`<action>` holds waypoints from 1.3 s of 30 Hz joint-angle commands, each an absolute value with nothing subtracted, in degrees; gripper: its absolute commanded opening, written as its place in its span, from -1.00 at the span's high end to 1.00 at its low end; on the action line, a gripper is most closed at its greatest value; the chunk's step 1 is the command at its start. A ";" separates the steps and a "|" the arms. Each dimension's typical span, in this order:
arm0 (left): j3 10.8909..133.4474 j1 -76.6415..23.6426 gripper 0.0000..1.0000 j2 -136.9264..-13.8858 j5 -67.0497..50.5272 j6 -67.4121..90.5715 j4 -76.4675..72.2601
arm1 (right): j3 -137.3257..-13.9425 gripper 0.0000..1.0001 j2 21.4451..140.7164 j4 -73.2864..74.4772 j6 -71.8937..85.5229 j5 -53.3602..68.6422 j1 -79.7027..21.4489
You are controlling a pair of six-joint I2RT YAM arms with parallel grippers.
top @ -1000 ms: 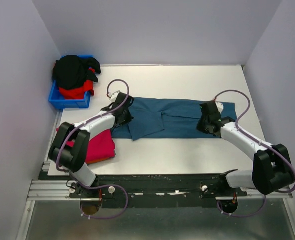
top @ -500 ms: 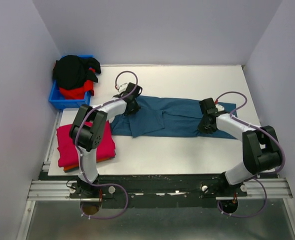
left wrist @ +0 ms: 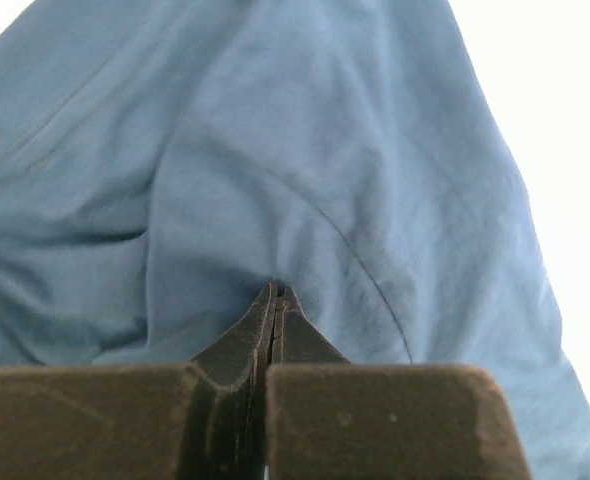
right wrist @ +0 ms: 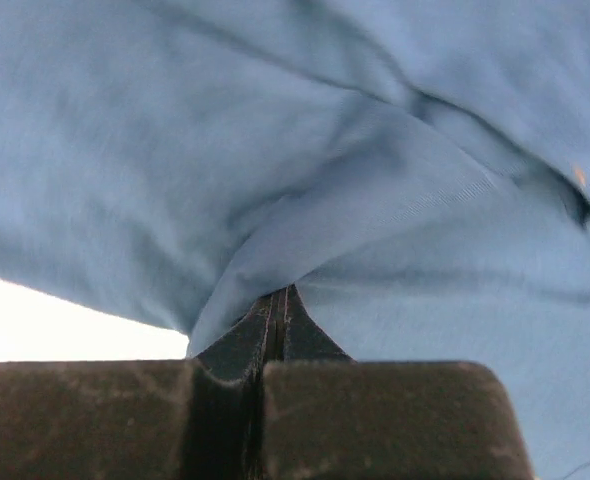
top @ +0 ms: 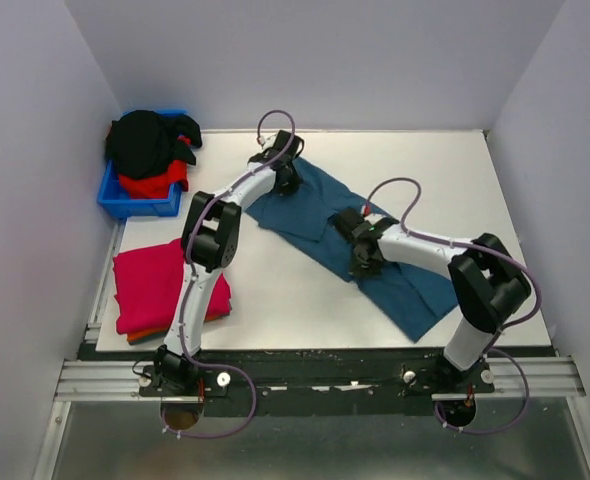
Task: Fold and stack the t-shirts
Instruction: Rotate the tshirt 90 degrees
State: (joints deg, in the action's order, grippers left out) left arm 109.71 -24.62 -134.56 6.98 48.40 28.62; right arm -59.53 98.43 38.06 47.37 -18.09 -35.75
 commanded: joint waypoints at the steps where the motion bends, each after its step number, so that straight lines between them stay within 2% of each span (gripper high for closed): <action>1: 127.74 -24.61 1.00 -149.30 -1.74 43.86 36.11 | -61.25 0.99 102.57 39.47 55.89 -6.17 -47.00; 3: 134.96 -24.70 1.00 -153.53 -2.28 43.60 36.91 | -62.92 0.99 102.66 34.75 55.55 -2.39 -50.70; 6: 139.03 -24.26 1.00 -156.26 -5.70 45.25 34.20 | -64.33 0.99 101.08 27.09 51.08 4.20 -52.38; 10: 138.79 -24.08 1.00 -156.10 -9.13 46.32 30.68 | -64.52 0.99 93.28 26.63 46.50 0.28 -51.07; 14: 134.92 -23.82 1.00 -153.47 -12.73 44.75 26.64 | -59.60 0.95 82.47 24.26 41.93 -0.35 -43.18; 18: 127.82 -23.29 0.97 -145.75 -15.90 41.14 23.21 | -56.43 0.74 77.08 23.64 36.75 4.13 -31.84; 20: 119.41 -23.12 0.49 -138.55 -14.25 40.52 19.36 | -56.51 0.52 76.99 23.03 33.41 5.01 -28.23; 21: 113.44 -23.12 0.31 -133.64 -13.19 40.26 16.12 | -57.04 0.43 77.86 23.29 32.62 4.75 -26.82; 22: 108.68 -23.12 0.21 -129.68 -12.05 40.08 14.00 | -57.82 0.38 78.74 23.38 31.91 4.05 -26.02; 24: 99.63 -22.94 0.13 -120.80 -9.16 39.47 13.01 | -59.14 0.35 80.76 24.86 31.38 1.86 -25.14; 30: 79.83 -21.36 0.09 -105.48 -3.43 41.30 12.40 | -55.38 0.36 81.04 27.86 31.64 -4.74 -23.56; 31: 76.85 -21.01 0.15 -104.16 -3.25 41.92 11.87 | -54.50 0.36 81.12 28.91 31.99 -6.23 -23.29; 32: 74.64 -20.74 0.31 -103.45 -3.34 42.79 11.78 | -53.97 0.39 81.21 30.05 32.51 -8.07 -23.03; 33: 73.14 -20.39 0.68 -103.45 -3.69 43.59 11.34 | -53.53 0.52 81.21 31.02 32.95 -9.22 -22.77; 34: 72.08 -20.13 1.00 -103.71 -3.95 44.38 11.34 | -52.92 0.88 81.21 32.07 33.39 -10.27 -22.50; 35: 71.55 -19.87 1.00 -104.41 -4.22 45.25 11.51 | -52.82 0.98 81.21 33.39 34.01 -11.15 -22.41; 39: 70.32 -19.78 1.00 -107.92 -4.13 47.19 10.99 | -50.20 0.99 80.34 37.88 38.05 -13.37 -22.41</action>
